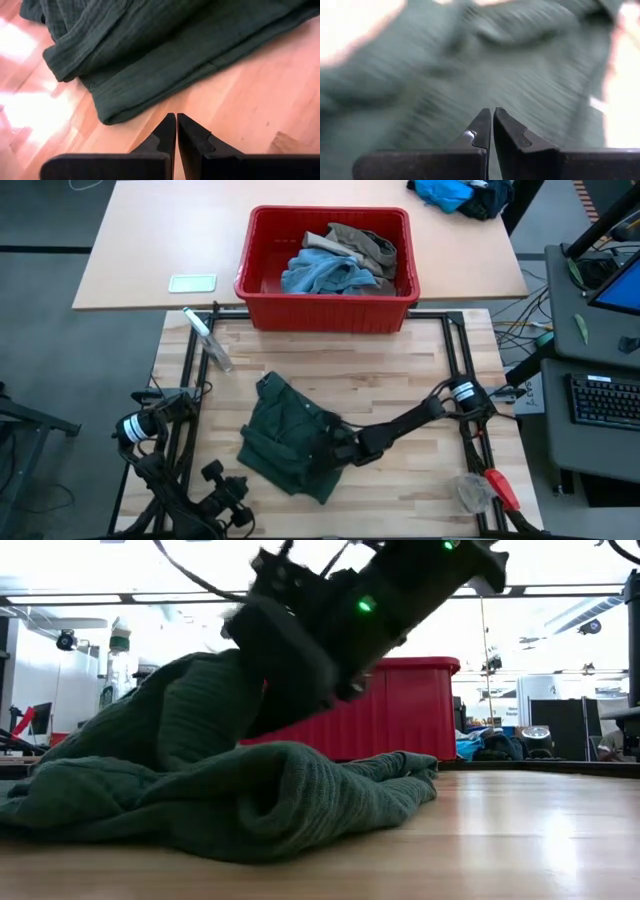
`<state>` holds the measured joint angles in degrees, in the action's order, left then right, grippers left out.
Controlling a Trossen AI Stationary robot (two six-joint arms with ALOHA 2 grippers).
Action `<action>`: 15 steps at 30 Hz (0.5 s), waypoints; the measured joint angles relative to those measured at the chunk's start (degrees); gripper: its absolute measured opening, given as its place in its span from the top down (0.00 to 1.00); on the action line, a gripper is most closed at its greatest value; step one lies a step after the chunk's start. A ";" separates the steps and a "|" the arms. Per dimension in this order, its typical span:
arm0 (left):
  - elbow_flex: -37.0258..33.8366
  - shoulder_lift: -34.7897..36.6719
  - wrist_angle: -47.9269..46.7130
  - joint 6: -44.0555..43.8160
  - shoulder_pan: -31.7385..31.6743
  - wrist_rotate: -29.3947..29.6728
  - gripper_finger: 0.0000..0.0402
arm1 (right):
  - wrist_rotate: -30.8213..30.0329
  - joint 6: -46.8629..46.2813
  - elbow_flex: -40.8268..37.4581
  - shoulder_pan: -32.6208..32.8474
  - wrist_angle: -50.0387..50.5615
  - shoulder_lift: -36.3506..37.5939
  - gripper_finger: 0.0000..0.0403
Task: Fold Laundry from Bin
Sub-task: Fold the green polo shirt
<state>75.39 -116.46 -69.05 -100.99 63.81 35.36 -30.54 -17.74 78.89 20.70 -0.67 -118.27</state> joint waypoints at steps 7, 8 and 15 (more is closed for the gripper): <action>4.03 0.04 -4.55 -0.02 0.15 0.13 1.00 | 16.05 2.44 0.02 0.15 -20.59 -5.09 0.97; 4.70 0.04 -5.73 -0.02 0.17 0.13 1.00 | 20.02 3.03 0.02 0.26 -23.66 -5.78 0.97; 7.46 0.04 -10.08 0.11 0.23 4.66 1.00 | 28.93 7.51 0.19 2.75 -25.33 -5.12 0.97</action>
<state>82.85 -116.42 -79.13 -100.88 64.04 40.02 -1.61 -10.23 79.09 23.45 -26.00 -123.40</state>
